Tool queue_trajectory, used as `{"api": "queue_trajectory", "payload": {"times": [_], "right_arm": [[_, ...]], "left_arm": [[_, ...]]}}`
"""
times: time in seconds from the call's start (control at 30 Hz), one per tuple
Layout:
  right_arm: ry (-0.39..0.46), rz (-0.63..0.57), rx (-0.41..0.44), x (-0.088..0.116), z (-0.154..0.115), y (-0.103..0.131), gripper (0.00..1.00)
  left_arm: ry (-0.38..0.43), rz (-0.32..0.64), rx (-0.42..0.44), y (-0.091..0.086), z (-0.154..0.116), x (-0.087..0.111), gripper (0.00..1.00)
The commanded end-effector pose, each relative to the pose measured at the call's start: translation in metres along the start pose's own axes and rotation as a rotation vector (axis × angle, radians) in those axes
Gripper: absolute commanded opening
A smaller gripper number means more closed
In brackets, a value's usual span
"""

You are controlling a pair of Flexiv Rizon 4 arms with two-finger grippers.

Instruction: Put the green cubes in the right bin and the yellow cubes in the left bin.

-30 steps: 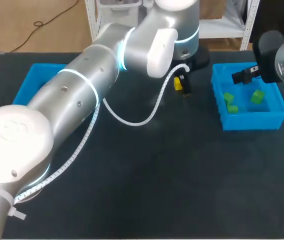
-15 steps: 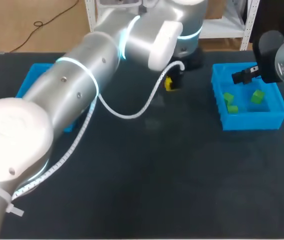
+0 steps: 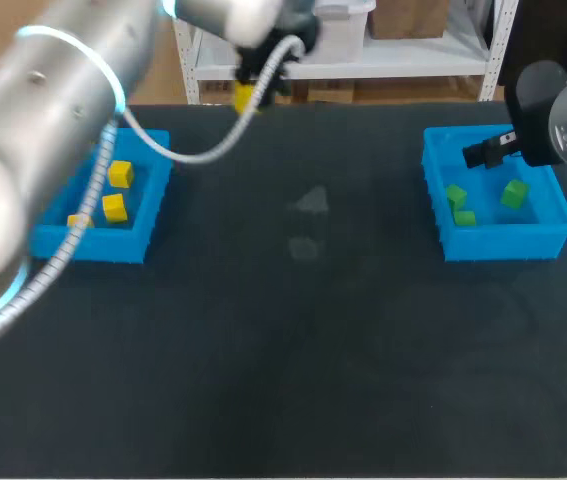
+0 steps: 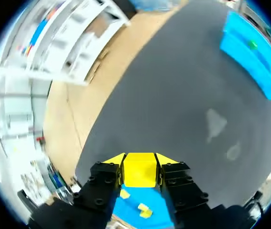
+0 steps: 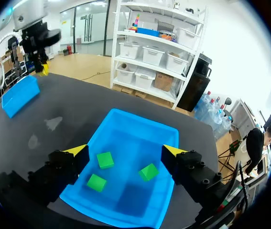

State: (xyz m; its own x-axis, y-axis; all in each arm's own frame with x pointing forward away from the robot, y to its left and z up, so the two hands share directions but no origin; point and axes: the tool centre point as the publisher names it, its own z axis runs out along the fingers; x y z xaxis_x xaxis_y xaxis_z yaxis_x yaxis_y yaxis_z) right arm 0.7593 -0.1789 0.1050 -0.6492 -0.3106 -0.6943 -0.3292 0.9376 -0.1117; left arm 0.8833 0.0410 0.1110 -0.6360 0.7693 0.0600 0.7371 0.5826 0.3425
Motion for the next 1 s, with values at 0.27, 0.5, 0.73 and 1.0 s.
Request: {"api": "queue_trajectory", "payload": {"times": [0.27, 0.5, 0.73, 1.0], "right_arm": [[-0.007, 0.001, 0.001, 0.001, 0.001, 0.0, 1.0], [-0.007, 0.001, 0.001, 0.001, 0.001, 0.0, 1.0], [-0.007, 0.001, 0.001, 0.001, 0.001, 0.0, 1.0], [-0.007, 0.001, 0.001, 0.001, 0.001, 0.0, 1.0]], "left_arm": [[-0.114, -0.482, -0.03, 0.042, 0.042, 0.185, 0.0], [-0.071, -0.563, 0.03, 0.03, 0.071, 0.223, 0.0], [-0.071, -0.629, 0.082, 0.022, 0.086, 0.229, 1.0], [-0.273, -0.777, 0.146, 0.022, 0.075, 0.217, 1.0]]}}
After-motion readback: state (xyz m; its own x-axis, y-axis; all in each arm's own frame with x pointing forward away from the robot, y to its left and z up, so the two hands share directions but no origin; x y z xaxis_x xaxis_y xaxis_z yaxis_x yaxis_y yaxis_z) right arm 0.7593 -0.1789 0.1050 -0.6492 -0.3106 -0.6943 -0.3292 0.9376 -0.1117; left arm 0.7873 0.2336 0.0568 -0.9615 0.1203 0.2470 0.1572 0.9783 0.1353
